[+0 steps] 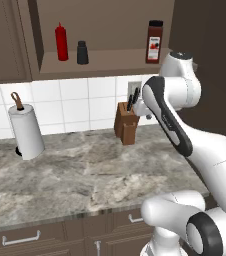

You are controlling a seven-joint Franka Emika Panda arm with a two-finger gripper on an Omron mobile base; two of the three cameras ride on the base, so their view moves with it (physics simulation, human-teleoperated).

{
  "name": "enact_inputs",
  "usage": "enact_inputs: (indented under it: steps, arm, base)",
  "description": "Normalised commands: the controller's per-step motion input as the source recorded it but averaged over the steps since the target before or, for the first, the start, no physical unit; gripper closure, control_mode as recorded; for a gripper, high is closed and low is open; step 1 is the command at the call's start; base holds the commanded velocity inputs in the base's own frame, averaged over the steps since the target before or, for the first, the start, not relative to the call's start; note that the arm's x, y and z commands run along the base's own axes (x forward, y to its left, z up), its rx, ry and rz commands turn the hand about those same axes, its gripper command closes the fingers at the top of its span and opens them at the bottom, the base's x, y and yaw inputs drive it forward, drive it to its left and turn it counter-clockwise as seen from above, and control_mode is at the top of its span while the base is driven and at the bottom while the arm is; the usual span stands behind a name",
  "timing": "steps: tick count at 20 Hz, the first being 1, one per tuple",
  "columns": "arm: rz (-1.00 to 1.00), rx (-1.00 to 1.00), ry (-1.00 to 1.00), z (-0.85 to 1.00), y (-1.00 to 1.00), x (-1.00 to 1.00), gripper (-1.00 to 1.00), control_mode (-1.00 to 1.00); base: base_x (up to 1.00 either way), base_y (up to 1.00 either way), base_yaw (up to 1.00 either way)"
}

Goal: Collect the paprika, ketchup, and shaker from the cabinet and place them next to the stove.

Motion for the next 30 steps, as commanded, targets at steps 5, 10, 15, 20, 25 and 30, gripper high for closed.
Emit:
enact_inputs:
  steps: [5,10,15,20,25,30]
  arm:
    - [0.00,-0.02,-0.10,0.00,0.02,-0.23,-1.00,-1.00]
    - [-0.04,-0.11,-0.54,0.42,0.00,-0.57,-1.00,-1.00]
    - [-0.02,-0.05,-0.56,0.74,0.00,-0.02,-1.00,-1.00]
    - [0.00,0.00,-0.55,0.74,-0.01,0.01,-1.00,-1.00]
    - [0.00,0.00,-0.50,0.68,0.00,0.20,-1.00,-1.00]
    - [0.00,0.00,-0.19,0.48,-0.03,0.22,-1.00,-1.00]
  base:
    - [0.00,0.00,0.00]
    - [0.00,0.00,0.00]
    - [0.00,0.00,0.00]
    - [0.00,0.00,0.00]
    - [0.00,0.00,0.00]
    - [0.00,0.00,0.00]
